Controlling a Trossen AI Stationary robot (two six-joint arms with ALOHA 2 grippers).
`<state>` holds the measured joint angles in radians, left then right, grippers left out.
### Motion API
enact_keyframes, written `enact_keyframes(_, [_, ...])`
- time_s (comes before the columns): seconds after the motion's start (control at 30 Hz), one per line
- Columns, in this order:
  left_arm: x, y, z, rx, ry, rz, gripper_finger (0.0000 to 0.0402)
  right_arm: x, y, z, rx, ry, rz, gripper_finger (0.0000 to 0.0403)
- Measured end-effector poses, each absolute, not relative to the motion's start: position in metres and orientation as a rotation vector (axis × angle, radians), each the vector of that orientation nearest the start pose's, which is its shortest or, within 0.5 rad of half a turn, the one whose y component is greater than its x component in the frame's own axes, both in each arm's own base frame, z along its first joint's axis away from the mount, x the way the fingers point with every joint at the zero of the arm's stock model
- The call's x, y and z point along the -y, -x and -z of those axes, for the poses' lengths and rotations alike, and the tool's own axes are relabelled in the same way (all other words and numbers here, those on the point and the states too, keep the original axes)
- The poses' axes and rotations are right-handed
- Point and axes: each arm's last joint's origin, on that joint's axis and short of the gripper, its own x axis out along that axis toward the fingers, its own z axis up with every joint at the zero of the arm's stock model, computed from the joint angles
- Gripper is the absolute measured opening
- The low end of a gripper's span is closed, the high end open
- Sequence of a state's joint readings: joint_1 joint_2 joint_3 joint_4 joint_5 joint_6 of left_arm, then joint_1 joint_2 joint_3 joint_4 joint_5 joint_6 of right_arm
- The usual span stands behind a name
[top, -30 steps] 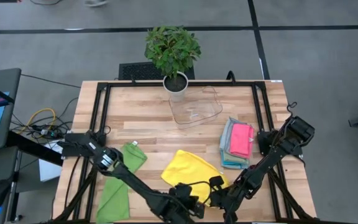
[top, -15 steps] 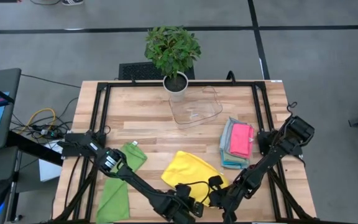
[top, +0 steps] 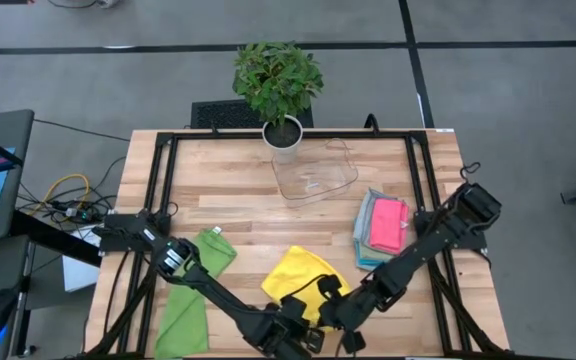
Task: Fold microfiber towels
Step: Fold the yellow microfiber cloth
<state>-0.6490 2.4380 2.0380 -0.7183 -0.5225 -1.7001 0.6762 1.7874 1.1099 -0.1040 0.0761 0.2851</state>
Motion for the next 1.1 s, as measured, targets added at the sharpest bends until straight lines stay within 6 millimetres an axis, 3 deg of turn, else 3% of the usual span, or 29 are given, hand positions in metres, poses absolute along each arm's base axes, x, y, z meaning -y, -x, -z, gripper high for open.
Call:
enact_keyframes(0.3, [0.304, -0.388, -0.205, -0.702, 0.922, -0.6, 0.0, -0.222, -0.305, -0.191, -0.737, 0.062, -0.461, 0.0021])
enact_keyframes(0.53, [0.316, -0.372, -0.2, -0.696, 0.919, -0.647, 0.0, -0.217, -0.313, -0.19, -0.712, 0.055, -0.449, 0.0027])
enact_keyframes(0.83, [0.317, -0.344, -0.196, -0.674, 0.892, -0.827, 0.0, -0.23, -0.317, -0.144, -0.846, 0.009, -0.499, 0.0024])
enact_keyframes(1.1, [0.299, -0.347, -0.175, -0.589, 0.806, -0.898, 0.0, -0.24, -0.325, -0.159, -0.779, 0.062, -0.537, 0.0022])
